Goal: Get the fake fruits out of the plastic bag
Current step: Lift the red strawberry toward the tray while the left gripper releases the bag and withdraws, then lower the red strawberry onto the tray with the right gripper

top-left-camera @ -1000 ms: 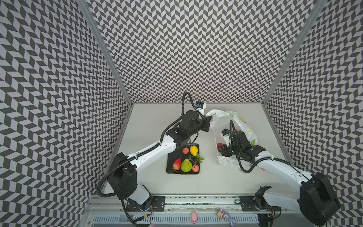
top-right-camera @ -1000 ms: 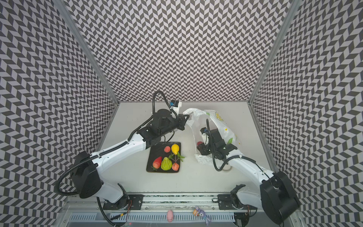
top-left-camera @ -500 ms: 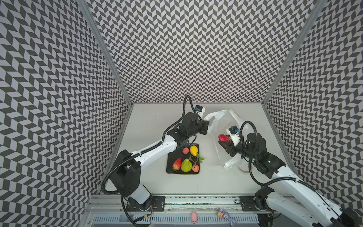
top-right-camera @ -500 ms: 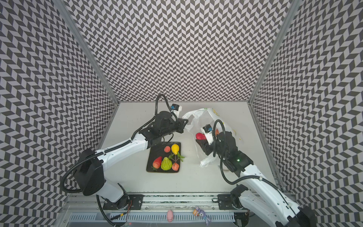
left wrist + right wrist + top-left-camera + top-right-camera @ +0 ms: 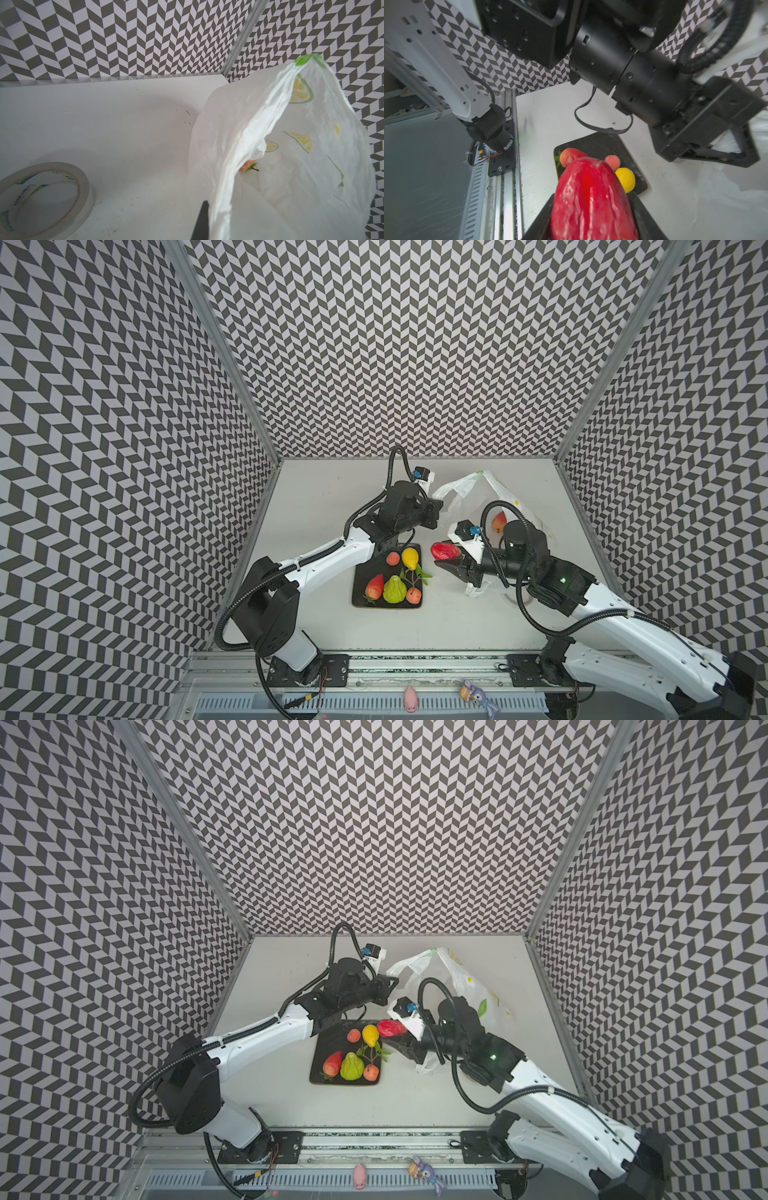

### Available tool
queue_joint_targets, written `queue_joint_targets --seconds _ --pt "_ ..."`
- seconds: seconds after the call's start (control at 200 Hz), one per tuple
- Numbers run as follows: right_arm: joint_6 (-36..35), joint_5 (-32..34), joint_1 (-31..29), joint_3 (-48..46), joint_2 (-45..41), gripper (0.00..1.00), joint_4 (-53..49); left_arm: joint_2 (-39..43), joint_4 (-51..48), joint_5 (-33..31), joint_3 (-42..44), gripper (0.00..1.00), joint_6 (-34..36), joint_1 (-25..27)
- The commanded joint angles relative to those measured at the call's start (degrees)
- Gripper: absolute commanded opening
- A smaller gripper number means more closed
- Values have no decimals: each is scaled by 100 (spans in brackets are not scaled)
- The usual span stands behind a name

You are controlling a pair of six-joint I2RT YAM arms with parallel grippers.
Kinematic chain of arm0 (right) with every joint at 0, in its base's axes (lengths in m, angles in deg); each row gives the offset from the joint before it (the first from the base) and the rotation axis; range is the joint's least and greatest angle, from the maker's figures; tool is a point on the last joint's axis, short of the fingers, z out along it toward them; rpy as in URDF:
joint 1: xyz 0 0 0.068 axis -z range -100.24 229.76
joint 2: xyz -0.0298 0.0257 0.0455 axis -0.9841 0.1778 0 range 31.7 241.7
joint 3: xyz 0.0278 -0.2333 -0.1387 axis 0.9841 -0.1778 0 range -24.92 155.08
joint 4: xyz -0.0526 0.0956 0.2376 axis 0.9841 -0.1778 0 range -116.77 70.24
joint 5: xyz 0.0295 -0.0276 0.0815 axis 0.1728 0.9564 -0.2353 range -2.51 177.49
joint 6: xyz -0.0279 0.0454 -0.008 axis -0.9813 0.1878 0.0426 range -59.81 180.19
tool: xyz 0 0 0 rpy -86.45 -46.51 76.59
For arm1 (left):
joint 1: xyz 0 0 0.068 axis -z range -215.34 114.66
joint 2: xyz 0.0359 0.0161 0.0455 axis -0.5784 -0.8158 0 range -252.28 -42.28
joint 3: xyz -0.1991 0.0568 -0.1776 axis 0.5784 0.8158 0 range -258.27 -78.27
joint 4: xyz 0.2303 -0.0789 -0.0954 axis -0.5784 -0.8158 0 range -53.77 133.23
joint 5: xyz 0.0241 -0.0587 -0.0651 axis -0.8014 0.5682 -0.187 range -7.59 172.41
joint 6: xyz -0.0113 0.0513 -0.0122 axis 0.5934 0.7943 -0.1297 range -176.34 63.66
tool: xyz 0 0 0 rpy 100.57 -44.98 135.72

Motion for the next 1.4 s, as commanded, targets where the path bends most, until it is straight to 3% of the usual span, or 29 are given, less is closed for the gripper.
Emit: queue_joint_targets --seconds 0.0,0.155,0.36,0.476,0.666,0.801,1.066,1.397 --pt "-94 -90 -154 14 115 30 157 371 74 -198 -37 34 72 -25" --pt "-111 -80 -325 90 394 30 284 572 -480 -382 -380 58 322 -29" --pt "-222 -26 -663 230 1011 30 572 1333 -902 -491 -246 71 483 -44" --pt "-99 245 -946 521 1660 30 866 1886 -1351 -1011 -233 73 325 -279" --pt "959 1127 -1276 1448 2968 29 1076 2777 -2186 -2225 -228 72 -411 -1380" --pt "1609 1718 -1347 2301 3991 28 691 3192 -2614 -2682 -254 71 -618 -2039" --pt "2333 2370 -1344 3879 5742 29 -2 3521 -2847 -2540 -26 70 -739 -2459" --pt "2424 2643 -1331 4357 6660 35 -183 3627 -2896 -2462 79 69 -767 -2481"
